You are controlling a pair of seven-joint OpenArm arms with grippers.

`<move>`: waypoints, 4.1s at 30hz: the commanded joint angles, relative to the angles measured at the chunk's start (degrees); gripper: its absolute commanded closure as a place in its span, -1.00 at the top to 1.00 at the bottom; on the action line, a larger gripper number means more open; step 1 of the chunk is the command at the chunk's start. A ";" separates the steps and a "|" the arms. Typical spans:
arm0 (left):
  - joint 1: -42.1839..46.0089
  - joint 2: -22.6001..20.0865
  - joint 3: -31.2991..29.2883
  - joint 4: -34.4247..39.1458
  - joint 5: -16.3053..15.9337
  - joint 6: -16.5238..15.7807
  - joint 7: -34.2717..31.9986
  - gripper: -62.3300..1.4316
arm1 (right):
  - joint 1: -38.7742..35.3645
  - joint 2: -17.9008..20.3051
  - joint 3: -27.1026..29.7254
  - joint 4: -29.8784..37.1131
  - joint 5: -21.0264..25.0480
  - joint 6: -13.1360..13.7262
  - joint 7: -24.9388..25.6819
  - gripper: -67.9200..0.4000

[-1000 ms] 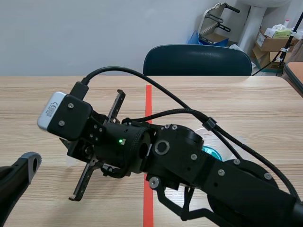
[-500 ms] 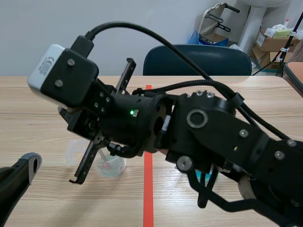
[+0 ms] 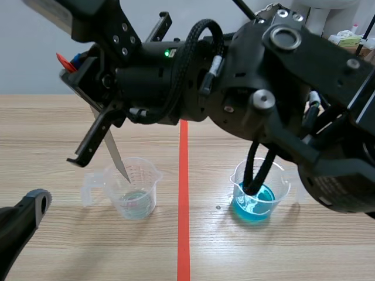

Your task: Do the redox reaction experiment

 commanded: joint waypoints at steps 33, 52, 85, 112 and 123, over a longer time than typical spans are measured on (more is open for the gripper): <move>-0.02 0.02 0.11 0.39 0.11 -0.07 -0.79 1.00 | 6.08 -0.15 0.48 6.19 6.40 -0.26 -4.83 -0.97; -0.02 0.02 0.11 0.39 0.11 -0.07 -0.79 1.00 | 6.08 -0.15 0.48 6.19 6.38 -0.26 -4.85 -0.97; -0.02 0.02 0.11 0.39 0.11 -0.07 -0.79 1.00 | 6.08 -0.17 0.48 6.19 6.38 -0.31 -4.79 -0.96; -0.02 0.02 0.11 0.39 0.11 -0.07 -0.79 1.00 | 6.08 -0.17 0.48 6.19 6.38 -0.31 -4.81 -0.96; -0.02 0.02 0.11 0.39 0.11 -0.07 -0.79 1.00 | 6.08 -0.17 0.48 6.19 6.38 -0.31 -4.81 -0.96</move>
